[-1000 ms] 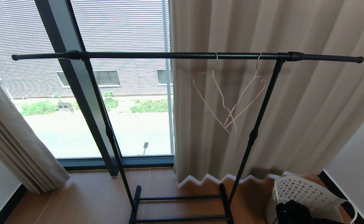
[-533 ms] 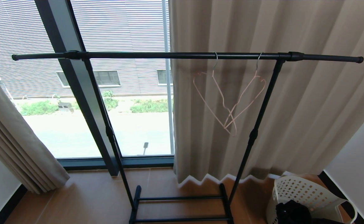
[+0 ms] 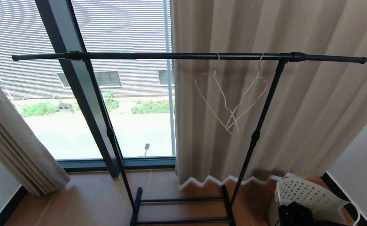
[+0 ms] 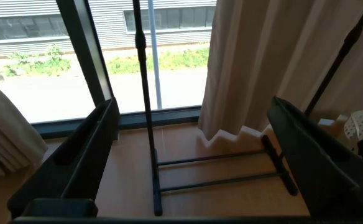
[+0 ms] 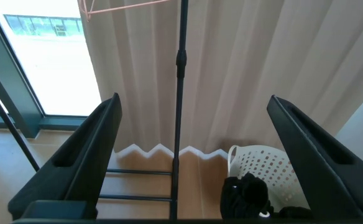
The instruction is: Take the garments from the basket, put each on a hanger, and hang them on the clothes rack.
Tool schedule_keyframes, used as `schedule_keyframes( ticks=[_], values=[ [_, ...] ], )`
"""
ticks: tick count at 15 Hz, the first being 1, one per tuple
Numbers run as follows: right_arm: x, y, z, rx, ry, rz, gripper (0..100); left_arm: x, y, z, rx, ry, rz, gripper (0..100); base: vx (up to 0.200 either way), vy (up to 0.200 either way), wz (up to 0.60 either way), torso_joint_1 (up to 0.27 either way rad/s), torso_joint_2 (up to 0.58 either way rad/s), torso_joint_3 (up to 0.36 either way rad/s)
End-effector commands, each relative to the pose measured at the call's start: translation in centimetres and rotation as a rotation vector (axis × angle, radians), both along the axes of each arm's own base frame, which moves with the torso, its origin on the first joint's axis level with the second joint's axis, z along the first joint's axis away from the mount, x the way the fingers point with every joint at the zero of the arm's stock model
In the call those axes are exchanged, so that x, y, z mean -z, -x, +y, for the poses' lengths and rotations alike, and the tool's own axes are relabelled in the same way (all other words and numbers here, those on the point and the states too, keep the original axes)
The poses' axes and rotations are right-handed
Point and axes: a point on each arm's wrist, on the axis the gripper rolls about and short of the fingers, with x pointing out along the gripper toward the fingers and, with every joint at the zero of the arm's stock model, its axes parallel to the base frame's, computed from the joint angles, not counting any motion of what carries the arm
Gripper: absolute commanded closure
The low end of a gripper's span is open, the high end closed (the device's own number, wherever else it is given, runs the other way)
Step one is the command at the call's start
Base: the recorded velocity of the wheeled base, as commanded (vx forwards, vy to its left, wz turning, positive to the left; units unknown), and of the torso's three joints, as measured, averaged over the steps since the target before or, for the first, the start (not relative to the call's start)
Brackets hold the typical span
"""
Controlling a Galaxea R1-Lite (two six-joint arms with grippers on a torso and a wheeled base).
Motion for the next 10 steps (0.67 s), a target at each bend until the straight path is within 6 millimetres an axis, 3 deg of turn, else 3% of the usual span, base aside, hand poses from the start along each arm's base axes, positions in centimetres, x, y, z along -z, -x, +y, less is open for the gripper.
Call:
schedule_keyframes(
  ticks=[1,10],
  values=[
    [0.00,0.00,0.00,-0.002,0.000,-0.001,0,0.01,-0.01,0.00,0.000,0.001,0.002,0,0.000,0.000,0.00,0.000,0.00,0.000],
    [0.00,0.00,0.00,-0.002,0.000,-0.001,0,0.01,-0.01,-0.01,0.003,0.004,0.002,0,0.000,0.000,0.00,0.000,0.00,0.000]
  ],
)
